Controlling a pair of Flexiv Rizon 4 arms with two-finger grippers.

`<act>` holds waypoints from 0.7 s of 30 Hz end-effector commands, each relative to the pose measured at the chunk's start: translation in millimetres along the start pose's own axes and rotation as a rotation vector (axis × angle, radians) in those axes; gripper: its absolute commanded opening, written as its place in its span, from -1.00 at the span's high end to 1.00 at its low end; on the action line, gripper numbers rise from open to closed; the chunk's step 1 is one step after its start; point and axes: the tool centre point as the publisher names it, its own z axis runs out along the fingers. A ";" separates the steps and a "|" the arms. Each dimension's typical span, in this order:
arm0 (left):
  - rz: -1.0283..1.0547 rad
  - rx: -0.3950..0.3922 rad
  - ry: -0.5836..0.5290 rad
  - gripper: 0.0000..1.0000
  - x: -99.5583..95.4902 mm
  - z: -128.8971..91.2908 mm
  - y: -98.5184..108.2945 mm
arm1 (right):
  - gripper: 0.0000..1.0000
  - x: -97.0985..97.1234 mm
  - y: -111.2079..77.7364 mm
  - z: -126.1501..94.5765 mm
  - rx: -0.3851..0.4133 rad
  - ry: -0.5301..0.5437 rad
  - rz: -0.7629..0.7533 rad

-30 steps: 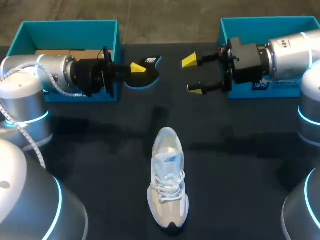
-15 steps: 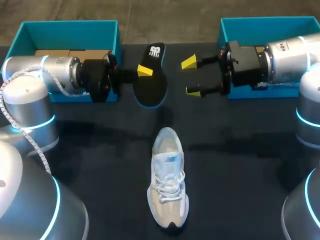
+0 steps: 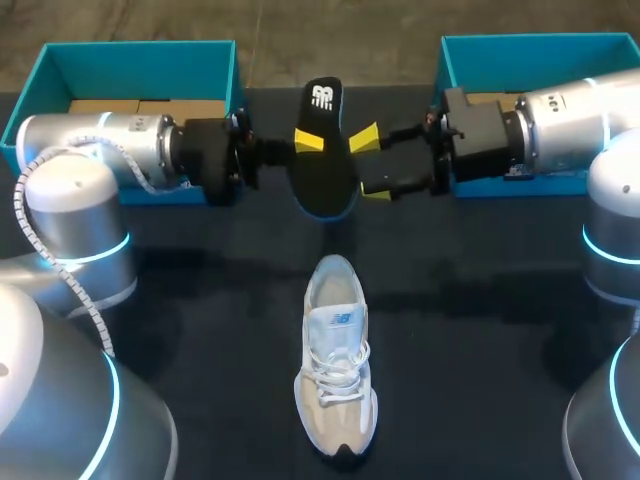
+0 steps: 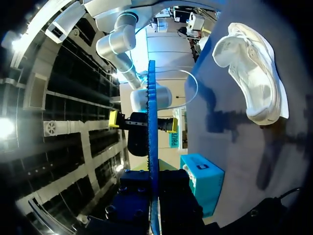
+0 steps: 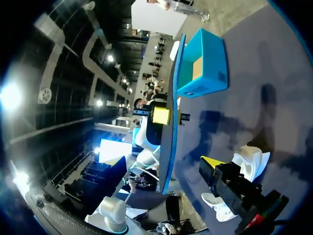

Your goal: Take the shoe out of the shoebox, open the shoe tongue, remove and reinsert the insole, then place the shoe into the shoebox

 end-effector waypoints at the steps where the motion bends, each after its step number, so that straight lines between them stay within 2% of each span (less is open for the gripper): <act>1: 0.007 -0.019 0.000 1.00 0.3 3.6 -4.3 | -1.00 -1.7 5.8 9.3 -0.004 0.006 -0.009; 12: 0.054 -0.041 0.007 1.00 -1.4 8.3 -6.9 | -0.96 -8.5 13.1 23.8 0.011 -0.004 -0.012; 16: 0.060 -0.045 0.003 1.00 -2.7 9.5 -6.9 | -0.29 -10.5 13.5 25.1 0.011 -0.008 -0.004; 19: 0.065 -0.046 0.001 1.00 -3.6 9.9 -7.4 | 0.03 -10.4 12.9 24.5 0.008 -0.007 -0.008; 21: 0.064 -0.048 -0.002 1.00 -3.7 10.0 -7.4 | 0.05 -10.5 12.7 24.4 0.007 -0.007 -0.009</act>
